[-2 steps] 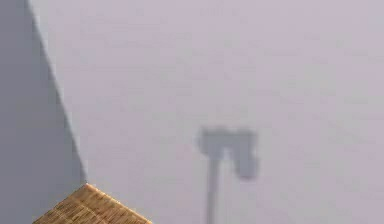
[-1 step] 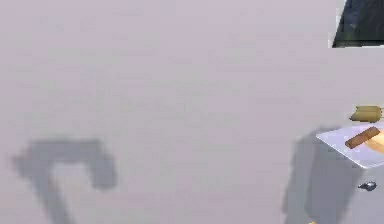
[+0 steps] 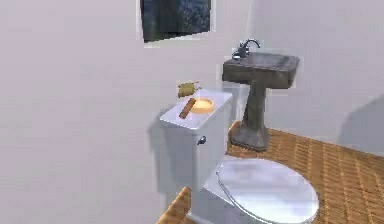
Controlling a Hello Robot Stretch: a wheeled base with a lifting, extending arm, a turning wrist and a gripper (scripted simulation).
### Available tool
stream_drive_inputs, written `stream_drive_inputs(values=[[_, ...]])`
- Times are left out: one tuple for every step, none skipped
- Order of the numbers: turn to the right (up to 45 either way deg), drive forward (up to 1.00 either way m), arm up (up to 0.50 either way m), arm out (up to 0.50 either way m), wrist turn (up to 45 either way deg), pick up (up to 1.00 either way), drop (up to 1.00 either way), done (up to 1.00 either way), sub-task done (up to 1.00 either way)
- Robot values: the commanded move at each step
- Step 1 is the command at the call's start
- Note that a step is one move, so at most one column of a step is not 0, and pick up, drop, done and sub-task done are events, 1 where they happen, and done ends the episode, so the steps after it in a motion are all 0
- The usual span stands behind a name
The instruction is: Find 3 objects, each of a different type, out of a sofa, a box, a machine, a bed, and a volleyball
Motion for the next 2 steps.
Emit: stream_drive_inputs(values=[[45.0, 0.00, 0.00, 0.00, 0.0, 0.00, 0.00, 0.00, 0.00], [33.0, 0.00, 0.00, 0.00, 0.0, 0.00, 0.00, 0.00, 0.00]])
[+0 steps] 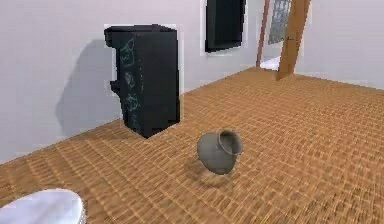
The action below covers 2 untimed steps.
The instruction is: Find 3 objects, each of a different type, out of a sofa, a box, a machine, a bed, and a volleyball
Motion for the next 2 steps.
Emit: stream_drive_inputs(values=[[0.0, 0.95, 0.00, 0.00, 0.0, 0.00, 0.00, 0.00, 0.00], [-21.0, 0.00, 0.00, 0.00, 0.0, 0.00, 0.00, 0.00, 0.00]])
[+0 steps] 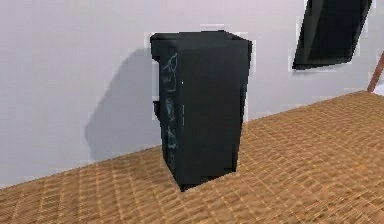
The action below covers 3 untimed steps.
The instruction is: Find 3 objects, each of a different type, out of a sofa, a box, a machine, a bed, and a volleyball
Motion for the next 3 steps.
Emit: stream_drive_inputs(values=[[0.0, 0.45, 0.00, 0.00, 0.0, 0.00, 0.00, 0.00, 0.00], [0.0, 0.00, 0.00, 0.00, 0.0, 0.00, 0.00, 0.00, 1.00], [45.0, 0.00, 0.00, 0.00, 0.0, 0.00, 0.00, 0.00, 0.00]])
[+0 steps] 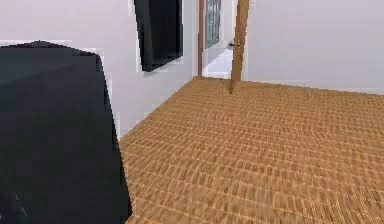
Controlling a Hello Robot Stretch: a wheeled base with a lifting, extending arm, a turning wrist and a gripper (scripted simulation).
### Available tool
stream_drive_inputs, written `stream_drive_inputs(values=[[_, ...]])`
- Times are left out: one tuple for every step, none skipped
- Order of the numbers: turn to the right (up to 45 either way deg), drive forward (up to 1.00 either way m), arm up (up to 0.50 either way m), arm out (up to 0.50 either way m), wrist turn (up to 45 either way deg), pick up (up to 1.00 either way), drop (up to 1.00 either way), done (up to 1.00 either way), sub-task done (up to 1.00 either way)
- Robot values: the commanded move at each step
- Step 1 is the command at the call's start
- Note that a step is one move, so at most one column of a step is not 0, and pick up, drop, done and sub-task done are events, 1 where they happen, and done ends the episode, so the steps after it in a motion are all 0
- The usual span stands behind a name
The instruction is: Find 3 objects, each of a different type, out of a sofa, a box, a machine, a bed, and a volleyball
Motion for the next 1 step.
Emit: stream_drive_inputs(values=[[45.0, 0.00, 0.00, 0.00, 0.0, 0.00, 0.00, 0.00, 0.00]])
